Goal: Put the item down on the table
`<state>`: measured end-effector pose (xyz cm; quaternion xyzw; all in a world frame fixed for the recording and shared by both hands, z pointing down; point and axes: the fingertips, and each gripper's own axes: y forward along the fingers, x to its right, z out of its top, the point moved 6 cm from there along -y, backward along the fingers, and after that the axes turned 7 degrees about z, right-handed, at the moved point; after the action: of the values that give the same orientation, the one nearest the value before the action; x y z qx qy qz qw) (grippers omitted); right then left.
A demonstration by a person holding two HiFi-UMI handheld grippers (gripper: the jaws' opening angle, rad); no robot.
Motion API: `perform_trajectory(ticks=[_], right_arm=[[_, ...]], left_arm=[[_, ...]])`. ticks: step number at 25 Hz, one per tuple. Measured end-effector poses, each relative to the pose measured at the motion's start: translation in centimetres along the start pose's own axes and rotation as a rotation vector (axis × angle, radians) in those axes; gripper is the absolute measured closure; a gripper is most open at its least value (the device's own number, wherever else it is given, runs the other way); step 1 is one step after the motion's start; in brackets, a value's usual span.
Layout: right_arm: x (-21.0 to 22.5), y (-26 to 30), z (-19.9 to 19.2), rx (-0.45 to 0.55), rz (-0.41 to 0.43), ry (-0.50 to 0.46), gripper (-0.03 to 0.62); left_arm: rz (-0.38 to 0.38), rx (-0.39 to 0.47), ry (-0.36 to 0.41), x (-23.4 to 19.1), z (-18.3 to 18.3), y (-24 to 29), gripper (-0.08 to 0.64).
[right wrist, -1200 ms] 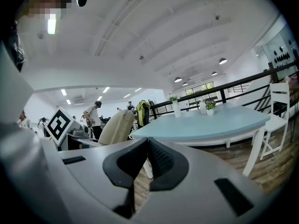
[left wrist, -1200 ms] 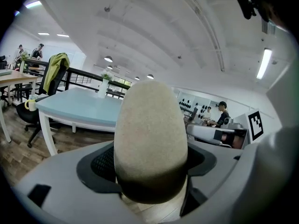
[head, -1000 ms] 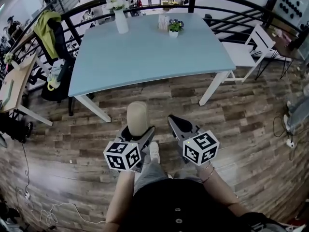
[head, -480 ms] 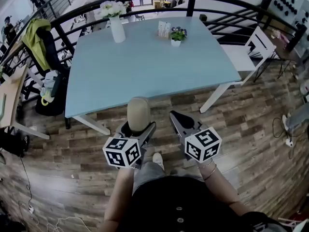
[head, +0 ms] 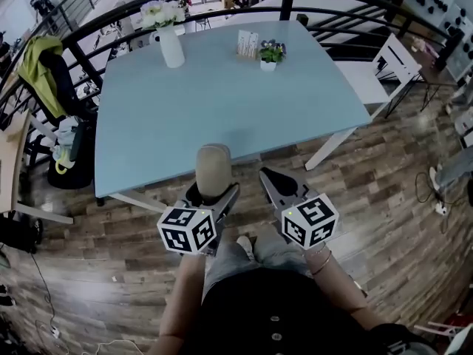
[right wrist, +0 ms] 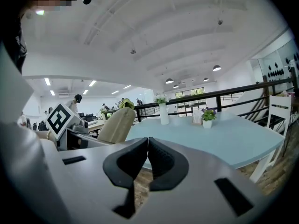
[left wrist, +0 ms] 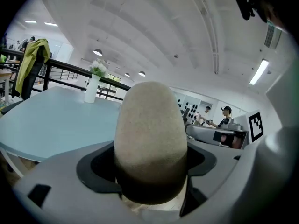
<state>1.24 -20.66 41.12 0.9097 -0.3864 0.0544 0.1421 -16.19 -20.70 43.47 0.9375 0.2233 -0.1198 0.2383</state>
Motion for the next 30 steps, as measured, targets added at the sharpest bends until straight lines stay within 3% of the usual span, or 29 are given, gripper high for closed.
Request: perform_trajectory(ticks=[7, 15, 30], right_arm=[[1.6, 2.3, 0.3, -0.003, -0.001, 0.015, 0.584], [4.8, 8.3, 2.1, -0.007, 0.056, 0.030, 0.584], [14.7, 19.6, 6.7, -0.018, 0.161, 0.054, 0.584]], left_arm=[[0.004, -0.019, -0.009, -1.4, 0.5, 1.8, 0.163], [0.052, -0.023, -0.023, -4.8, 3.1, 5.0, 0.163], [0.124, -0.029, -0.034, -10.1, 10.7, 15.9, 0.163]])
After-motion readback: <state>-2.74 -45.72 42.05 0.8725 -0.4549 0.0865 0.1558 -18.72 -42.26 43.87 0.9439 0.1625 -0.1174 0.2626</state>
